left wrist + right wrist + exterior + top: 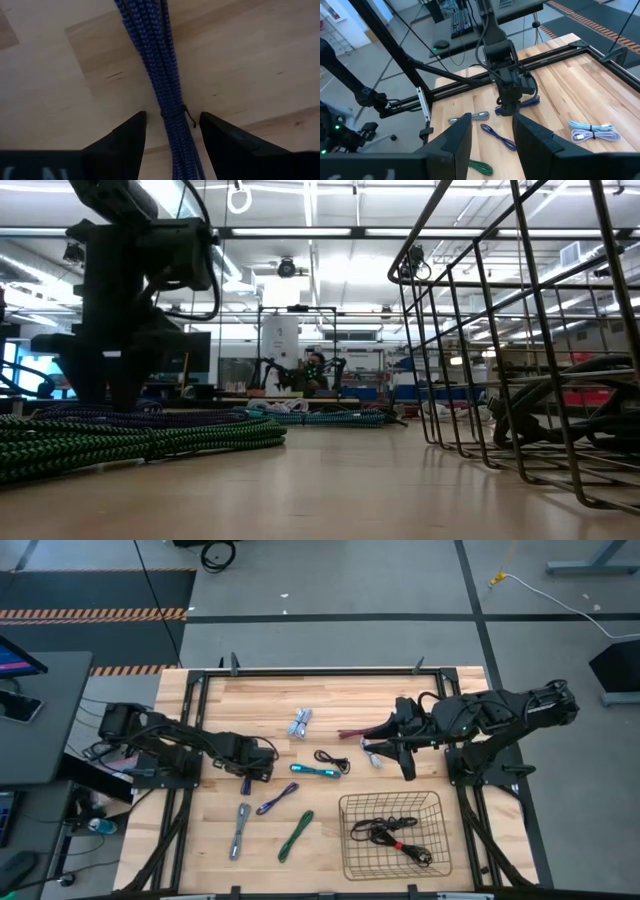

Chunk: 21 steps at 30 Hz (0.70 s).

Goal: Pick and place USB-C Cables
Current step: Put the top black purple charger cable into the wire basket

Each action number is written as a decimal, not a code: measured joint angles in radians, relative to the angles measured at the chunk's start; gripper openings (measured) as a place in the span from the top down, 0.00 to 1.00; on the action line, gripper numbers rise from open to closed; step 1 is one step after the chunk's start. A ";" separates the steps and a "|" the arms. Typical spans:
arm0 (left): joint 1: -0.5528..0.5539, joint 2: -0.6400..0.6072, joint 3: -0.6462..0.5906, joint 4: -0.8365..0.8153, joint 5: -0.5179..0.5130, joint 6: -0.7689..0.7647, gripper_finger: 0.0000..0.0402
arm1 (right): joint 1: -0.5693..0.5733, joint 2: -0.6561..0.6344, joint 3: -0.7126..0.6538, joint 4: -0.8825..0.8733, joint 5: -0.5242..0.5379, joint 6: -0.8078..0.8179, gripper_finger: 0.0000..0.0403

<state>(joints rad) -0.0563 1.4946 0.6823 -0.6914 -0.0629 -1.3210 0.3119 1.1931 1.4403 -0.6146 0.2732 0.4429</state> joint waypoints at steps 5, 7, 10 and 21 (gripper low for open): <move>0.000 0.013 0.000 0.008 0.000 0.006 0.55 | 0.000 0.000 0.000 0.001 -0.006 -0.001 0.63; 0.000 0.013 0.000 0.011 0.001 0.011 0.58 | 0.000 0.000 0.000 0.000 -0.007 -0.001 0.63; 0.000 0.014 -0.001 0.017 0.005 0.011 0.66 | 0.000 0.000 0.000 0.000 -0.007 -0.001 0.63; 0.000 0.004 0.007 0.044 0.009 0.120 0.94 | 0.000 0.000 0.000 -0.002 -0.014 -0.007 0.65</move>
<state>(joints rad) -0.0563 1.4982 0.6896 -0.6472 -0.0540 -1.2007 0.3119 1.1927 1.4403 -0.6163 0.2592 0.4357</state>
